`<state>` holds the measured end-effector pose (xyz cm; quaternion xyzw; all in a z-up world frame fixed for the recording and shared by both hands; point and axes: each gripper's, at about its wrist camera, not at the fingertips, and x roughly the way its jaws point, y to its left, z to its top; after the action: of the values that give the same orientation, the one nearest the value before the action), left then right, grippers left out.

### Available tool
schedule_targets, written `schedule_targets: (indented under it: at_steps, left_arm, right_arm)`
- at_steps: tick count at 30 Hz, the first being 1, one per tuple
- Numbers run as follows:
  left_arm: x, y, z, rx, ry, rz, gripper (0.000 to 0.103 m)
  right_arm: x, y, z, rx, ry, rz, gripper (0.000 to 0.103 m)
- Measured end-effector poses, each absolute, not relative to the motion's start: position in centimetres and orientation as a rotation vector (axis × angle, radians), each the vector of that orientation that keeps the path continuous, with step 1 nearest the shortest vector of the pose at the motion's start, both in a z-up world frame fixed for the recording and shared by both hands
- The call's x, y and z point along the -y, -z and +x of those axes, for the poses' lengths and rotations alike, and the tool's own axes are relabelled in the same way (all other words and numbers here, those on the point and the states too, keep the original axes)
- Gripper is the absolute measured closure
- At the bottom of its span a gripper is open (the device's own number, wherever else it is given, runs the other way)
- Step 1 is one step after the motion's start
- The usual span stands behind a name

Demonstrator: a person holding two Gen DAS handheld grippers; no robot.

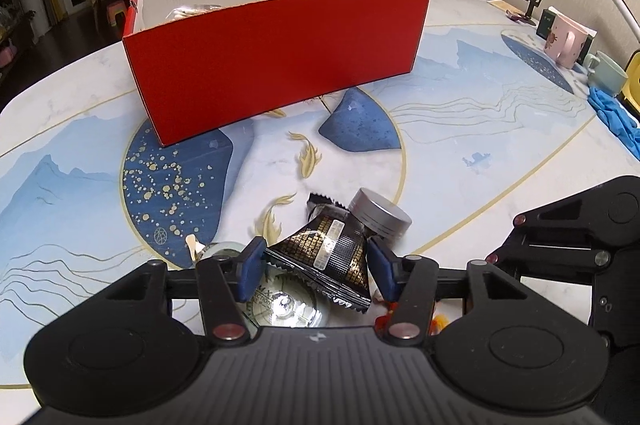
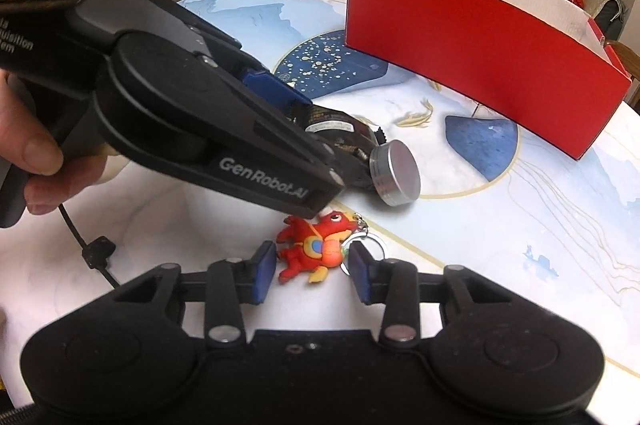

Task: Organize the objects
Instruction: 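Grasp the black snack pouch with the left tool while the right tool grasps the orange toy keychain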

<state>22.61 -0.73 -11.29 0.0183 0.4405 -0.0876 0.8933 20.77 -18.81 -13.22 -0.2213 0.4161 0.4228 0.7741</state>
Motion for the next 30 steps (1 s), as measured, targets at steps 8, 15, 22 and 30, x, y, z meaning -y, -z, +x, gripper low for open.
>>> schedule_targets:
  at_steps: [8,15,22,30]
  left_arm:
    - [0.3,10.5,22.0,-0.918,0.141,-0.021,0.055]
    - [-0.7,9.6,20.8,-0.927,0.114,-0.121,0.056]
    - [-1.8,8.6,19.1,-0.921,0.094,-0.251,0.056]
    - [-1.6,6.7,18.3,-0.898,0.09,-0.272,0.056]
  right_arm:
    - [19.7,12.6,20.7,-0.898,-0.908,-0.461,0.066]
    - [21.5,11.7,21.2,-0.925,-0.881,-0.395,0.066]
    - [23.4,9.9,22.1,-0.948,-0.845,-0.277,0.066]
    - [25.3,6.7,22.9,-0.921,-0.831,-0.18,0.066]
